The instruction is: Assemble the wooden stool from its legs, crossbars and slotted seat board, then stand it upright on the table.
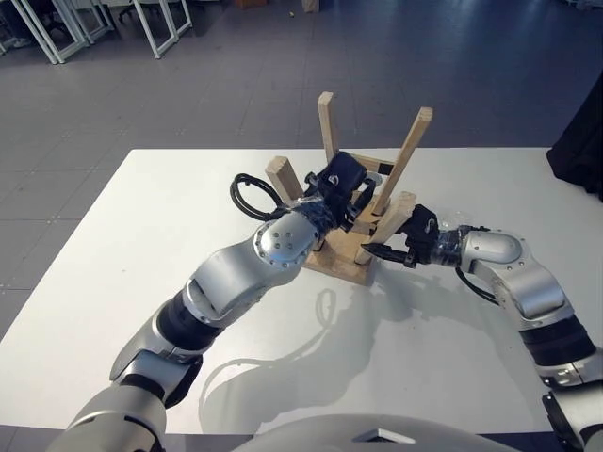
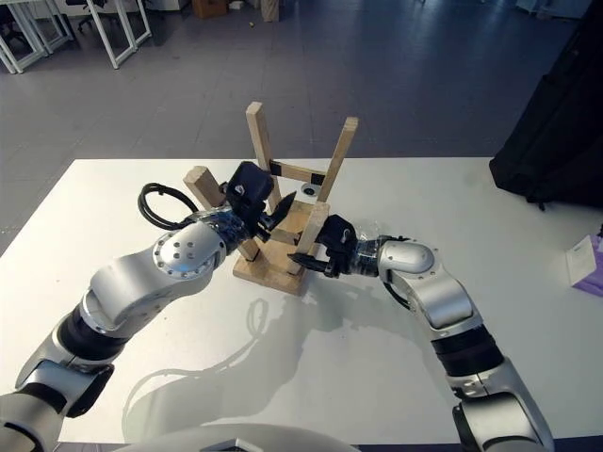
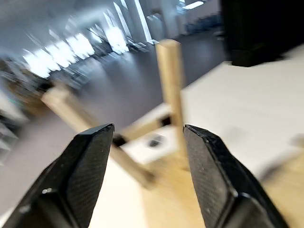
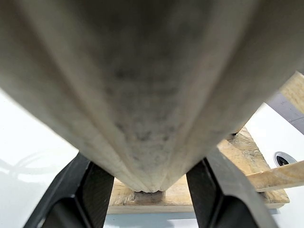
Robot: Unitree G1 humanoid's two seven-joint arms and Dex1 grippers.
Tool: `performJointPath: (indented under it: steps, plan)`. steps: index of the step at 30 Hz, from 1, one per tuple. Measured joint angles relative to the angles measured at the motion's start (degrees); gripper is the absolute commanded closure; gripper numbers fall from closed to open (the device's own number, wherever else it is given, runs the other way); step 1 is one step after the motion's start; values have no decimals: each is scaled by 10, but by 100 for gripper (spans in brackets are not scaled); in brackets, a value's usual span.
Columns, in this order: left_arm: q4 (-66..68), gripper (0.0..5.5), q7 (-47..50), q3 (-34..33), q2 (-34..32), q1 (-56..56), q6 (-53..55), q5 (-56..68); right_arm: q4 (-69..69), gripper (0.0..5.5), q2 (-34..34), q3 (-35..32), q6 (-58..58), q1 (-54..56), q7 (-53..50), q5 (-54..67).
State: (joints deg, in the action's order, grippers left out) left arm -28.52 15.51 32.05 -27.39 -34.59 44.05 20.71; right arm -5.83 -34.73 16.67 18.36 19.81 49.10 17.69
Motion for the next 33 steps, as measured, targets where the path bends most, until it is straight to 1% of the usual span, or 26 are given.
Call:
performJointPath:
  steps: [2, 4, 6, 9, 12, 17, 21, 24, 26, 27, 29, 31, 33]
  plan:
    - [5, 280, 9, 16, -23, -14, -22, -109, 0, 344, 0, 1, 2, -1, 0, 0]
    - [7, 280, -5, 46, -33, -10, -31, -183, 1, 344, 0, 1, 3, 0, 1, 0]
    - [15, 280, -21, 73, -27, 15, -32, -223, 3, 344, 0, 2, 5, 4, 4, 0]
    - [59, 280, -62, 120, 3, 60, -27, -257, 5, 344, -1, 3, 9, 11, 8, 0]
    - [98, 280, -70, 120, 28, 76, -64, -306, 7, 344, 0, 4, 30, 21, 8, 0]
    - [118, 280, -91, 72, 69, 108, -104, -323, 9, 344, 5, 13, 37, 24, 0, -7]
    - [70, 280, -139, 6, 104, 133, -91, -274, 30, 344, 9, 21, 20, 32, -2, -8]
    - [7, 280, -165, -101, 152, 129, -51, -188, 37, 344, 8, 22, -4, 26, -3, -7]
    - [-9, 280, -169, -170, 180, 103, -16, -130, 37, 344, 8, 22, -15, 20, -8, -6]
    - [-6, 280, -171, -232, 193, 56, 5, -88, 37, 344, 8, 21, -20, 16, -12, -4]
    - [33, 280, -174, -341, 183, -44, 18, -30, 37, 344, 8, 21, -23, 13, -16, 0]
    - [90, 280, -178, -408, 158, -119, 18, -3, 37, 344, 8, 21, -24, 11, -19, 2]
    - [150, 280, -188, -451, 134, -170, 12, 12, 37, 344, 8, 21, -24, 10, -22, 2]
